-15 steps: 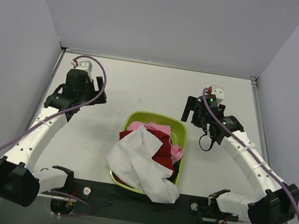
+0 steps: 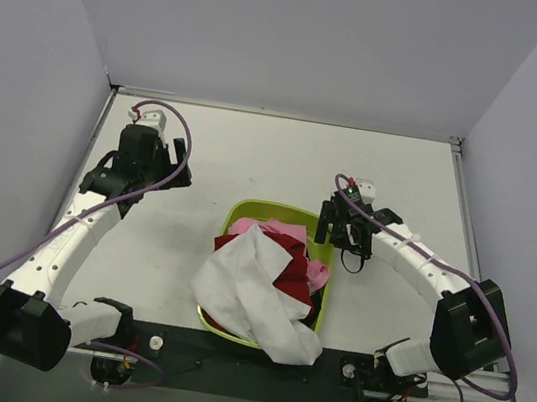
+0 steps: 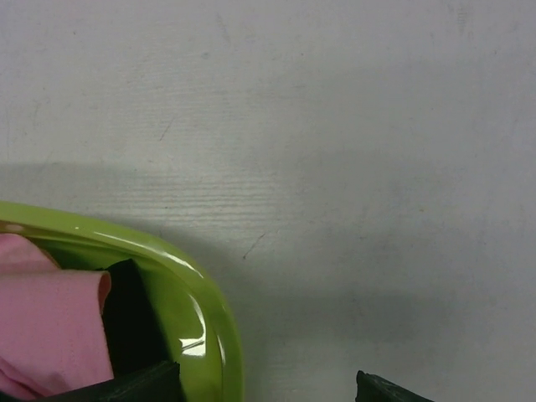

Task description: Fold and stack the t-shirts

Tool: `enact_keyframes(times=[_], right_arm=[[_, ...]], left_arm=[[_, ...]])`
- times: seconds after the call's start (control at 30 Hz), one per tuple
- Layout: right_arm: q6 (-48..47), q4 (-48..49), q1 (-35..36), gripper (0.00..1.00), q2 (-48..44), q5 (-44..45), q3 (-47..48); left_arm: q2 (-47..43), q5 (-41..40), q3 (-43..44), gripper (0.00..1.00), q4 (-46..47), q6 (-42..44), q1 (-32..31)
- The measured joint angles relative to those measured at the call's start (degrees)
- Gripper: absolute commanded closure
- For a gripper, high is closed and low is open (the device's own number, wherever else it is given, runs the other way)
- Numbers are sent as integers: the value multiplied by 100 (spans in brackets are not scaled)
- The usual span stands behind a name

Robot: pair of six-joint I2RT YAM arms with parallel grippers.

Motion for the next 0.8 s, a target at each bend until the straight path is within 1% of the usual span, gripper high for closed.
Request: enact_keyframes(times=[0.03, 0.1, 0.13, 0.2, 0.23, 0.3, 0.37, 0.4, 0.43, 0.63, 0.8], right_arm=[[33, 7, 0, 29, 39, -22, -20], [66, 66, 0, 41, 72, -42, -33], [79, 98, 0, 54, 76, -57, -42], [111, 151, 0, 64, 83, -72, -42], [138, 188, 0, 71, 105, -83, -42], [162, 258, 0, 72, 203, -85, -42], [214, 345, 0, 78, 348, -125, -42], [221, 358, 9, 86, 433, -144, -42], [234, 378, 13, 100, 509, -168, -42], [199, 417, -7, 100, 750, -273, 129], [323, 345, -428, 100, 1158, -400, 584]], left_arm=[[0, 0, 0, 9, 0, 0, 0], [0, 0, 0, 9, 0, 0, -2], [0, 0, 0, 9, 0, 0, -4], [0, 2, 0, 9, 0, 0, -4], [0, 2, 0, 9, 0, 0, -4], [0, 0, 0, 9, -2, 0, -4], [0, 2, 0, 9, -2, 0, -4], [0, 2, 0, 9, -2, 0, -4], [0, 0, 0, 9, -4, 0, -4], [0, -9, 0, 9, -52, 0, -4], [0, -11, 0, 10, -87, 0, -4]])
